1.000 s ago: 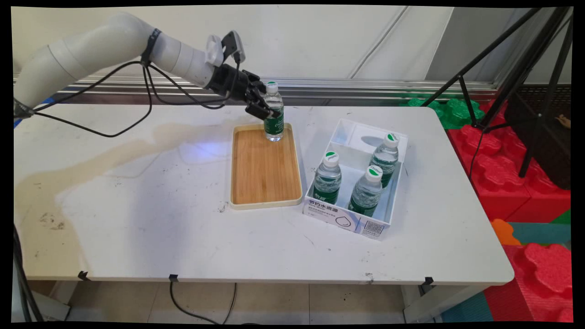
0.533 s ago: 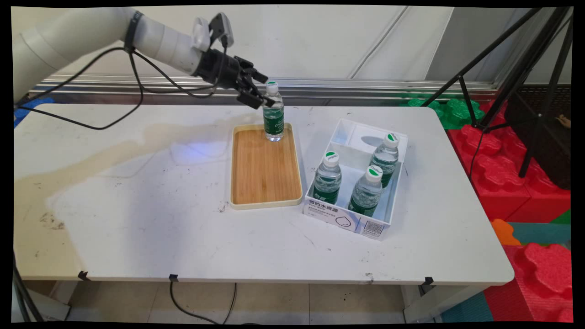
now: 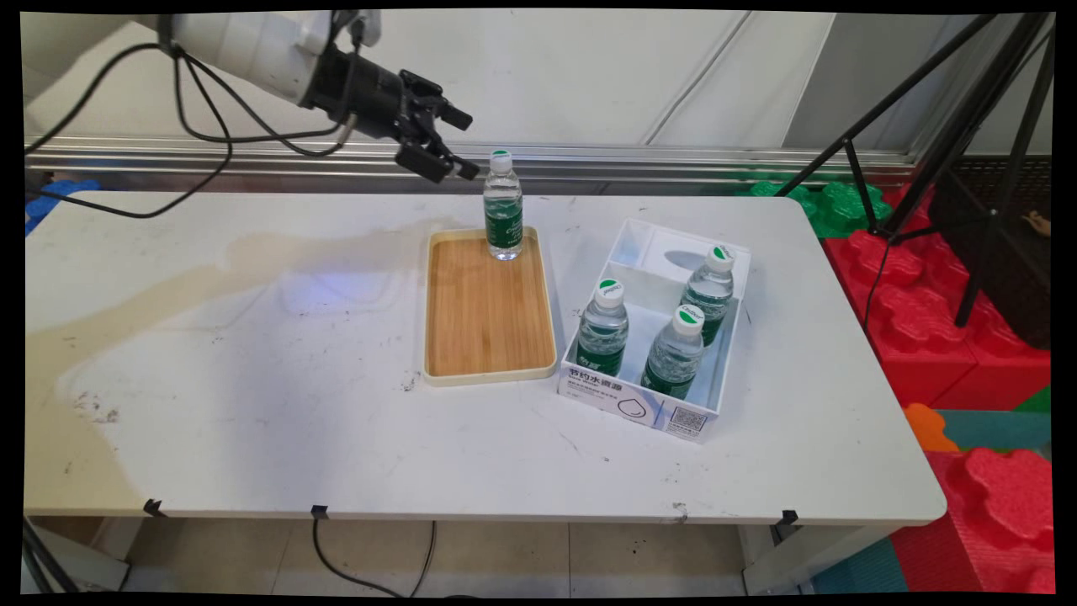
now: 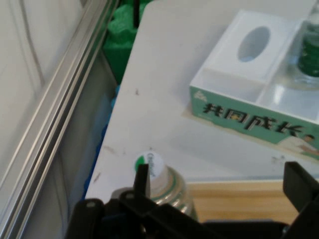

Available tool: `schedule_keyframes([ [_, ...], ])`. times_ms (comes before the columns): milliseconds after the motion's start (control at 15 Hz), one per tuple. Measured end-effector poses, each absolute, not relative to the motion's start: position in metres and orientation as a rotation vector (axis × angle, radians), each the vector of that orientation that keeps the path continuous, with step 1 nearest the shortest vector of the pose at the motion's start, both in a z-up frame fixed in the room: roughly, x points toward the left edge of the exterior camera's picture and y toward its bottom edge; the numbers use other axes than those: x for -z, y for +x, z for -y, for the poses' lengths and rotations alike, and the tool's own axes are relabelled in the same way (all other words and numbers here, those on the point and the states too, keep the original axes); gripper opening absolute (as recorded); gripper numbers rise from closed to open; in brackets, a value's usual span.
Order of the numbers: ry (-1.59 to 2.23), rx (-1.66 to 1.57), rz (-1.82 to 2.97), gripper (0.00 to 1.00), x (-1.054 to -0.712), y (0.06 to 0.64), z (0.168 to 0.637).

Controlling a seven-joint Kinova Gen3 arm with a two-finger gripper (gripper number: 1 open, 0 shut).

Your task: Pick up the green bottle from the white box

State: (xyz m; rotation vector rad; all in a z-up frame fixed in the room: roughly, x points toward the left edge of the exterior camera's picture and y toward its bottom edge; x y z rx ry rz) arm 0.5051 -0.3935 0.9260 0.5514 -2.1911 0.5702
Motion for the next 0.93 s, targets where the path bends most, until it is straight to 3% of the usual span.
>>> schedule_keyframes([
  [533, 0.434, -0.518, 2.227, 1.0, -0.961, 0.501, 0.341],
  [933, 0.376, -0.445, 2.242, 1.0, -0.965, 0.48, 0.307],
])
